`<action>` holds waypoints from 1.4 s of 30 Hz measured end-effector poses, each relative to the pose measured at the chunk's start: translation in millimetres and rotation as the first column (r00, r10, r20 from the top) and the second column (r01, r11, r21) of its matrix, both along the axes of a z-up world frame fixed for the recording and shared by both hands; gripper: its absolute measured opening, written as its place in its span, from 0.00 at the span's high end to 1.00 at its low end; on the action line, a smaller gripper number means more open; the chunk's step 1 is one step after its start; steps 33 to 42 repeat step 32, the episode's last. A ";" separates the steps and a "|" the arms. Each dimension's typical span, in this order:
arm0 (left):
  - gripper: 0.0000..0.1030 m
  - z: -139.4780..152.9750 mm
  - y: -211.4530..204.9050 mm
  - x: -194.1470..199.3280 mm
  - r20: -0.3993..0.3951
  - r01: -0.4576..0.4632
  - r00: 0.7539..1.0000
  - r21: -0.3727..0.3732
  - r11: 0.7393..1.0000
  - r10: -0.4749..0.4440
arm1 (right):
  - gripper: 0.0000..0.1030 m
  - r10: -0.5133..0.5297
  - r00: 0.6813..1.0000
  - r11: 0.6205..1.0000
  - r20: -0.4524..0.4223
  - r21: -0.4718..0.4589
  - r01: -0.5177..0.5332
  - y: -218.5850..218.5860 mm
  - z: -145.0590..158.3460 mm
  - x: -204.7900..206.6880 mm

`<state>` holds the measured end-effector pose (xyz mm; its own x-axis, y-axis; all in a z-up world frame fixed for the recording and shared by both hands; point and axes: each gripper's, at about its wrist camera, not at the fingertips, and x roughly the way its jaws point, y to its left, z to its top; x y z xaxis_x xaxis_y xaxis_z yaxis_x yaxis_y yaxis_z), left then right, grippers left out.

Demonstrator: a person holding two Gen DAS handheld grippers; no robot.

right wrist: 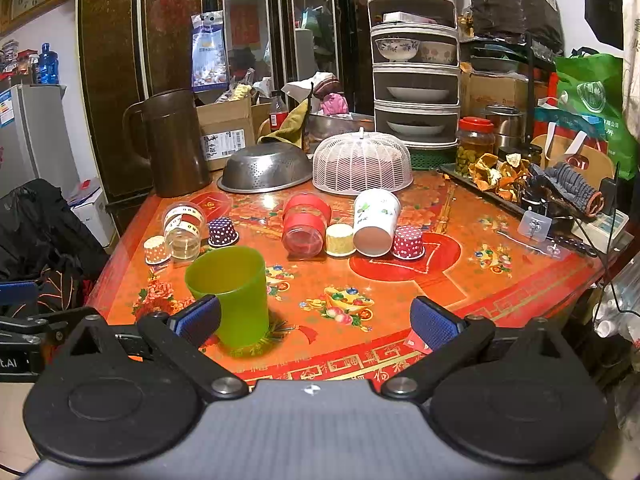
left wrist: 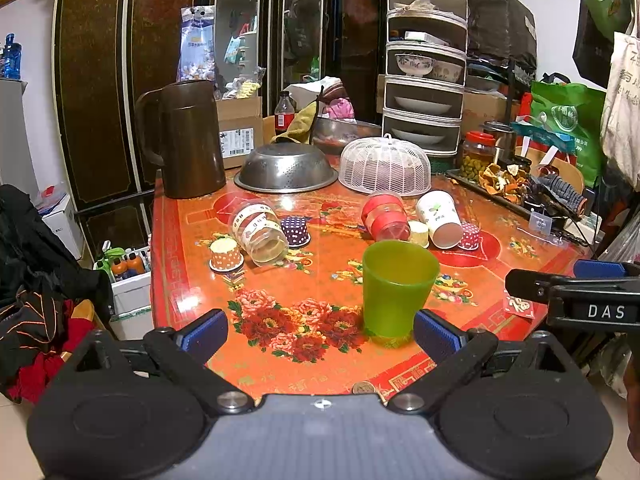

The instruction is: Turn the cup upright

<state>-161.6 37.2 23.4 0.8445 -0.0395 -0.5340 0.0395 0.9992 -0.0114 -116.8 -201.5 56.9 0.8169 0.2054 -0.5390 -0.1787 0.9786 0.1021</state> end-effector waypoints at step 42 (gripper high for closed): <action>0.02 -2.1 -6.0 -1.4 0.010 0.005 1.000 0.013 1.000 -0.005 | 0.01 -0.009 1.000 1.000 0.012 0.011 0.009 -3.0 1.9 -0.5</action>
